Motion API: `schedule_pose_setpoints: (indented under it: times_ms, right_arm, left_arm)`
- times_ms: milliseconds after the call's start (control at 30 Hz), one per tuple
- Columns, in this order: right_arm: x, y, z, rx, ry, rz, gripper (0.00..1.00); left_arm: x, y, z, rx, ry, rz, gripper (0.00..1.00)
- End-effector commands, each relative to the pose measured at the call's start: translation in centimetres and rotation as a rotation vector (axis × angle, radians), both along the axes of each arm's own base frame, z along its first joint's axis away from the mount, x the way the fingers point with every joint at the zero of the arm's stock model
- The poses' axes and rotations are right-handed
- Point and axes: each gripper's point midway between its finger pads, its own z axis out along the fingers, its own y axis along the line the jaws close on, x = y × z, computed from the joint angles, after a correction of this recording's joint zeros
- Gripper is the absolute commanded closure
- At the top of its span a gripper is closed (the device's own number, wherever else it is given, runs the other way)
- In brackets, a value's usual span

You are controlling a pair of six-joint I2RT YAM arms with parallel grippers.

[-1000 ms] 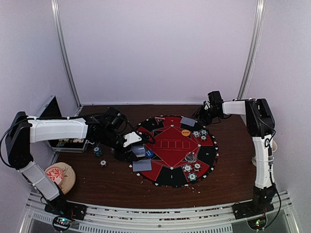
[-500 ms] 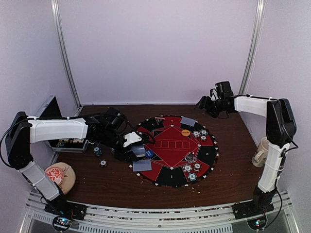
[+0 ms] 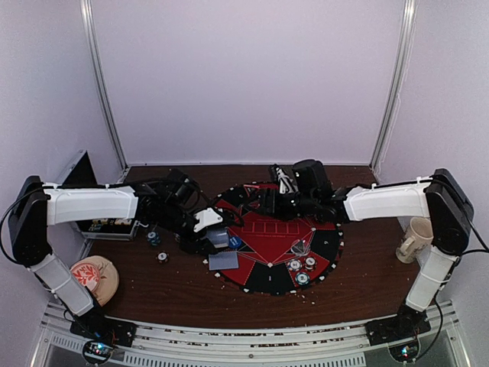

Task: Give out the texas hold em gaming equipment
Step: Pick up the poker card from the face-down deck piles.

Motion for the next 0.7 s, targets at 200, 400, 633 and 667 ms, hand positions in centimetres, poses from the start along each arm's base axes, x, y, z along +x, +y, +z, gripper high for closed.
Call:
schedule_pose_setpoints:
  times_ms: [200, 400, 633, 667]
  right_arm:
    - [-5.2, 5.6, 0.3, 0.183, 0.001, 0.154, 0.28]
    - [-6.0, 6.9, -1.2, 0.205, 0.035, 0.182, 0.28]
    - [-6.5, 8.4, -2.1, 0.224, 0.057, 0.222, 0.29]
    - [-6.6, 8.5, -2.2, 0.227, 0.060, 0.223, 0.30]
  left_arm:
    - [-0.4, -0.5, 2.0, -0.059, -0.033, -0.024, 0.48]
    - [-0.3, -0.6, 2.2, -0.064, -0.035, -0.026, 0.48]
    - [-0.3, -0.7, 2.3, -0.067, -0.036, -0.028, 0.48]
    - [-0.3, -0.7, 2.2, -0.066, -0.034, -0.027, 0.48]
